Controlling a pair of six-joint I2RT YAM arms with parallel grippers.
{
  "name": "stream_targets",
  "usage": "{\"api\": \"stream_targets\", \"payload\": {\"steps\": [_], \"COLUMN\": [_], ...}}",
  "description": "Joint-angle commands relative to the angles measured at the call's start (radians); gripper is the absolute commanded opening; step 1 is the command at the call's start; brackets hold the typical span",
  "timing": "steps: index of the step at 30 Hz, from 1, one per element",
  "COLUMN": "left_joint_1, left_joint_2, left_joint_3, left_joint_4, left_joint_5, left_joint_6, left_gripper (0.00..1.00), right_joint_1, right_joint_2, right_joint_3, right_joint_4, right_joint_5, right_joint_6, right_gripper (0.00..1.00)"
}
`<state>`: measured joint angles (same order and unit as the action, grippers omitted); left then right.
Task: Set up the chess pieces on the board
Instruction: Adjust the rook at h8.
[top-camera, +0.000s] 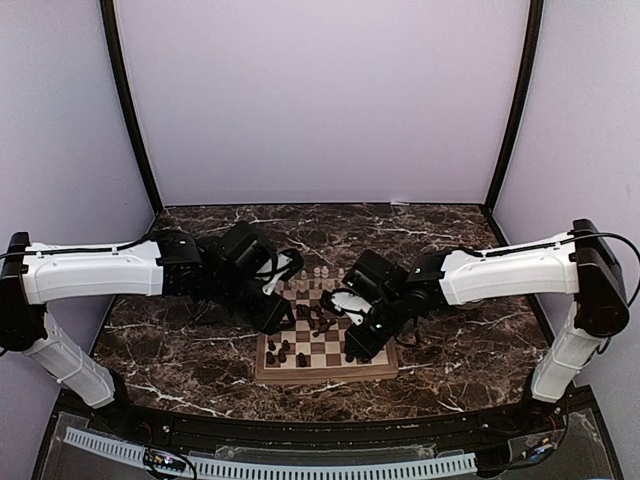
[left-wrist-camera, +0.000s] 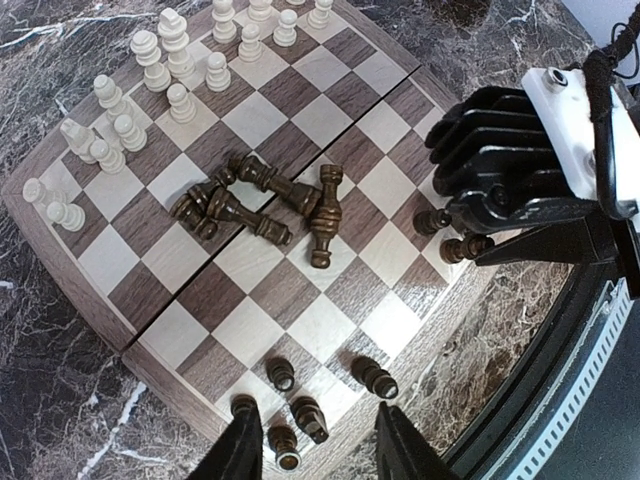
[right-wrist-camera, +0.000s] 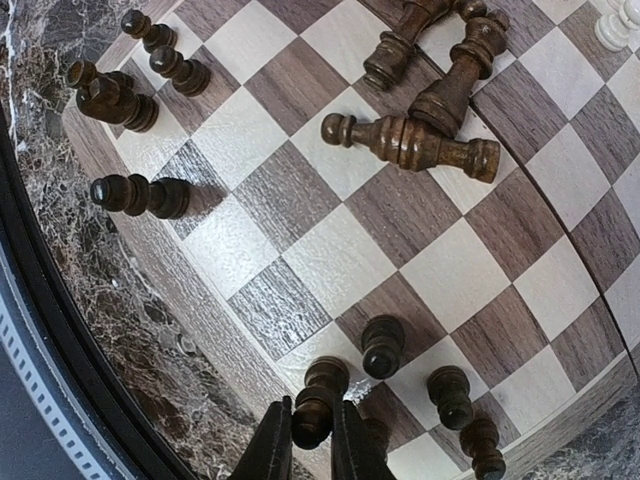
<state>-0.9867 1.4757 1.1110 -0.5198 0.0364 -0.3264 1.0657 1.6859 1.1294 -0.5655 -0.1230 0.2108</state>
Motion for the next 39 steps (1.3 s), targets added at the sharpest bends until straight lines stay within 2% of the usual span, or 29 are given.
{"api": "stream_targets", "payload": {"steps": [1,8,14,18,20,23,39], "left_joint_1": [0.001,0.002,0.003,0.006,0.006,0.006,0.006], "left_joint_2": [-0.037,-0.049,-0.064,-0.048,-0.043,-0.043,0.087], "left_joint_3": [-0.018,-0.025,-0.04,-0.046,-0.062,-0.077,-0.059], "left_joint_4": [0.014,0.011,-0.026,-0.084,-0.09,-0.087,-0.093], "left_joint_5": [0.003,-0.001,-0.005,-0.004,0.029,0.102,0.147], "left_joint_6": [-0.009,-0.014,-0.026,-0.064,-0.07,-0.048,-0.004], "left_gripper": [0.41,0.41,0.4,0.31,0.3,0.31,0.33], "right_joint_1": [0.0,0.0,0.0,-0.001,-0.001,-0.001,-0.001], "right_joint_2": [0.006,-0.025,-0.128,-0.137,-0.13,-0.124,-0.121], "right_joint_3": [0.004,0.019,0.078,0.088,0.082,0.073,0.052], "right_joint_4": [-0.003,-0.016,-0.03,-0.031,-0.023,-0.007,0.012], "right_joint_5": [-0.014,0.004,0.07,0.075,0.064,0.051,0.052], "right_joint_6": [0.002,0.011,0.03,0.044,0.051,0.066,0.071], "right_gripper": [0.15,0.25,0.33,0.33,0.33,0.33,0.33]}}
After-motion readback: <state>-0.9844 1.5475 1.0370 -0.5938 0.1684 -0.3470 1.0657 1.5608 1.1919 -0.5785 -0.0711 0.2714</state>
